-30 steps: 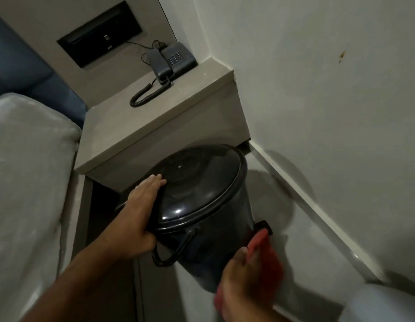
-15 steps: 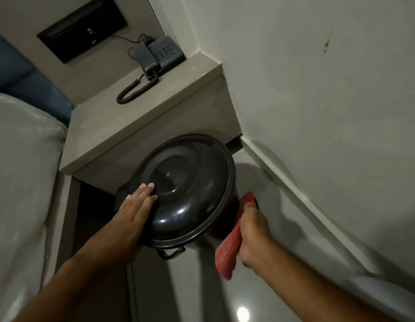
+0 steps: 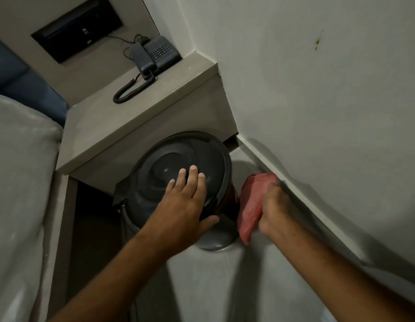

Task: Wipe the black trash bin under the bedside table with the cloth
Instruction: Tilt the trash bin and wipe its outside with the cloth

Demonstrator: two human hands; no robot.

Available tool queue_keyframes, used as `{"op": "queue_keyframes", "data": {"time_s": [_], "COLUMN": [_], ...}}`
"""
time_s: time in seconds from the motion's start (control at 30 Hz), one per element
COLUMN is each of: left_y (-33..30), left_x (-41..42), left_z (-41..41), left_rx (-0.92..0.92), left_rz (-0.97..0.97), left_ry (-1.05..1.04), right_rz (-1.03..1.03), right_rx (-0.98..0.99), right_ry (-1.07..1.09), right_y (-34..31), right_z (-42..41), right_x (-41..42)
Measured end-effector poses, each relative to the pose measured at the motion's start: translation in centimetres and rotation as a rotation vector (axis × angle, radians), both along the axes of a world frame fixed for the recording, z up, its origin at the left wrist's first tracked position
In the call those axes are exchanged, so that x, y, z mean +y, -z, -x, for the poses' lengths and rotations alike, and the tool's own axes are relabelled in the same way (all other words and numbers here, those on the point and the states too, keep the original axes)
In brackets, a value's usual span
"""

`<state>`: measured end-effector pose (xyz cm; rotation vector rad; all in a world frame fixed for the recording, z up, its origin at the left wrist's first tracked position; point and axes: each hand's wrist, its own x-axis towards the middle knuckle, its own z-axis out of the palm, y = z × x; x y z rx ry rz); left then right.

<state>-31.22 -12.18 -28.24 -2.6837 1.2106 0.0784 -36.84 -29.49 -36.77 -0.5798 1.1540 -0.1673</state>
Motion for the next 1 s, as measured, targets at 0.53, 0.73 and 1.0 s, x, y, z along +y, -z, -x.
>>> {"op": "queue_keyframes", "data": {"time_s": [0.53,0.73,1.0], "left_y": [-1.2,-0.4,-2.6], "left_x": [5.5,5.2,9.2], "left_z": [-1.5,-1.5,-2.6], "left_rx": [0.063,0.151,0.261], "left_rz": [-0.008,0.11,0.086], "left_ry": [-0.176,-0.179,-0.001], "right_rz": [-0.087,-0.023,0.002], "right_rx": [-0.115,-0.108,-0.047], "right_ry": [0.038,-0.034,-0.15], "right_y": [-1.1,-0.2,-0.1], "right_z": [1.1,0.4,0.3], "right_x": [-2.1,-1.5,-1.1]}}
